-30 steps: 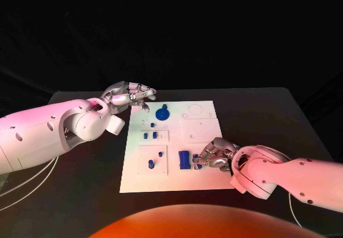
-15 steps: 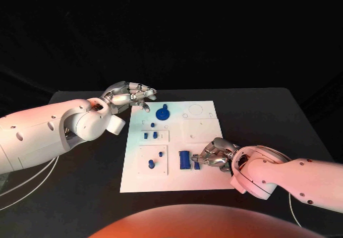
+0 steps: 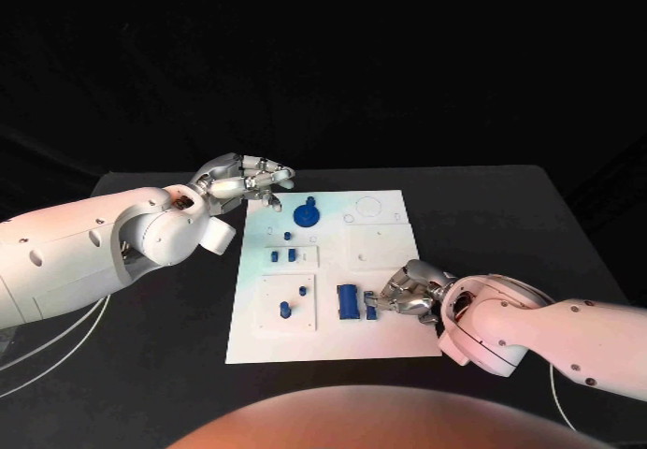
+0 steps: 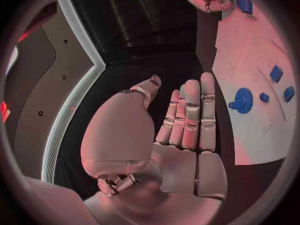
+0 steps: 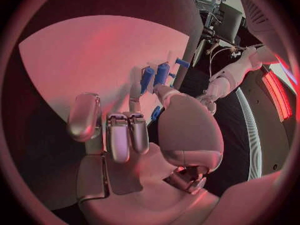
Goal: Assemble the parts on the task board
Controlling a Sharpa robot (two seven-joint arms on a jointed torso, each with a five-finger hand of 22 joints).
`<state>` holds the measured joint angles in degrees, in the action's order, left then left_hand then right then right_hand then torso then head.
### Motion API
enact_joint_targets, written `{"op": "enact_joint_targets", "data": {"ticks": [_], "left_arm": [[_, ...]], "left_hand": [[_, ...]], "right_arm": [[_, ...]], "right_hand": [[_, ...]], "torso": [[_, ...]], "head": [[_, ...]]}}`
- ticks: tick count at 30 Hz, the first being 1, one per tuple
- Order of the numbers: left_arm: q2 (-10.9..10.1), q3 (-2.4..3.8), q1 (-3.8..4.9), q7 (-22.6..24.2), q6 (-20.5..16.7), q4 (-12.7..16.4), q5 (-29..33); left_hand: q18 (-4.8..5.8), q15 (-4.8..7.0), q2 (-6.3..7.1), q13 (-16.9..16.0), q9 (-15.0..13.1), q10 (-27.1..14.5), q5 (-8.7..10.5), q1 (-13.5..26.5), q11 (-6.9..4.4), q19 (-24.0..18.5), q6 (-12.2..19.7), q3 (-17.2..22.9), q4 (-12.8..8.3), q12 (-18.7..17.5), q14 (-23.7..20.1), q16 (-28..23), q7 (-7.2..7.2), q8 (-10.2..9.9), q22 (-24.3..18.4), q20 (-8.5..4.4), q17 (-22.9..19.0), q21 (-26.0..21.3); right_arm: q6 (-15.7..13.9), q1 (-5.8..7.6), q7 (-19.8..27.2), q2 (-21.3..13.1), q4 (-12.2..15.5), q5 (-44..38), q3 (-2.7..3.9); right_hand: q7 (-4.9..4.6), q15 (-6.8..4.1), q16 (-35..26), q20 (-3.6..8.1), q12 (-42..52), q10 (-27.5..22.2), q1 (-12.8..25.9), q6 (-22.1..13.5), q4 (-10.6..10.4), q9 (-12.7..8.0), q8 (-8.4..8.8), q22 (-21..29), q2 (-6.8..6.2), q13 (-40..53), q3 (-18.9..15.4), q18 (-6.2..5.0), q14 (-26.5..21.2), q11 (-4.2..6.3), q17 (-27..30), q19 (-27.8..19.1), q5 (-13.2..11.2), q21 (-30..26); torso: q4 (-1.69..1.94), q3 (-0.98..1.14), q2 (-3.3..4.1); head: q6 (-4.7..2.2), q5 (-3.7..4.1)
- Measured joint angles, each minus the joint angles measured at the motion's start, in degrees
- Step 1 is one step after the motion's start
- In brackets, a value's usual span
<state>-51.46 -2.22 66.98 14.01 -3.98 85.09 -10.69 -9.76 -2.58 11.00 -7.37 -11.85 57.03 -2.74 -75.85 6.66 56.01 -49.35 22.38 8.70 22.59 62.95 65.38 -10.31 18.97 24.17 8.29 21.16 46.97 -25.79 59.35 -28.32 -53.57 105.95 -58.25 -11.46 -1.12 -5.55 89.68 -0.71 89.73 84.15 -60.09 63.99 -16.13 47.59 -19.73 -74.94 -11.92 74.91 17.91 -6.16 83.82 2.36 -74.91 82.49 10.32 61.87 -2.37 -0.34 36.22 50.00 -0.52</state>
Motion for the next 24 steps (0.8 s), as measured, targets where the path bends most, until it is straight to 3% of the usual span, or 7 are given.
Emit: {"op": "enact_joint_targets", "data": {"ticks": [8, 24], "left_arm": [[0.00, 0.00, 0.00, -0.02, 0.00, -0.06, 0.00], [-0.02, 0.00, 0.00, -0.04, 0.05, -0.19, -0.01]], "left_hand": [[0.00, 0.00, 0.00, 0.00, 0.00, 0.00, 0.00, 0.00, 0.00, 0.00, 0.00, 0.00, 0.00, 0.00, 0.00, 0.00, 0.00, 0.00, 0.00, 0.00, 0.00, 0.00], [0.00, 0.00, 0.00, 0.00, -0.01, 0.00, 0.00, 0.00, 0.00, 0.00, 0.00, 0.00, 0.00, 0.00, 0.00, 0.00, 0.00, 0.00, 0.01, 0.00, 0.00, 0.00]], "right_arm": [[2.49, -0.02, 0.98, -1.08, 0.66, 0.02, -0.01], [4.43, -0.10, 2.64, -1.53, 0.61, 0.04, -0.02]], "right_hand": [[0.00, 0.00, 0.00, 0.00, 0.00, 0.00, -1.67, 0.00, 0.01, 0.13, -0.01, 0.00, -0.66, 0.00, -1.07, 0.00, 0.00, 0.00, 0.00, 0.00, 0.00, -0.18], [0.00, -0.21, 0.00, 0.00, 0.00, -0.21, -3.04, 0.00, -0.07, 0.25, -0.21, 0.02, -0.26, 0.00, -1.79, 0.00, 0.21, 0.20, 0.01, 0.00, 0.00, -0.08]], "torso": [[-0.02, 0.02, -0.01], [0.05, -0.04, 0.04]], "head": [[0.00, 0.00], [0.00, -0.04]]}}
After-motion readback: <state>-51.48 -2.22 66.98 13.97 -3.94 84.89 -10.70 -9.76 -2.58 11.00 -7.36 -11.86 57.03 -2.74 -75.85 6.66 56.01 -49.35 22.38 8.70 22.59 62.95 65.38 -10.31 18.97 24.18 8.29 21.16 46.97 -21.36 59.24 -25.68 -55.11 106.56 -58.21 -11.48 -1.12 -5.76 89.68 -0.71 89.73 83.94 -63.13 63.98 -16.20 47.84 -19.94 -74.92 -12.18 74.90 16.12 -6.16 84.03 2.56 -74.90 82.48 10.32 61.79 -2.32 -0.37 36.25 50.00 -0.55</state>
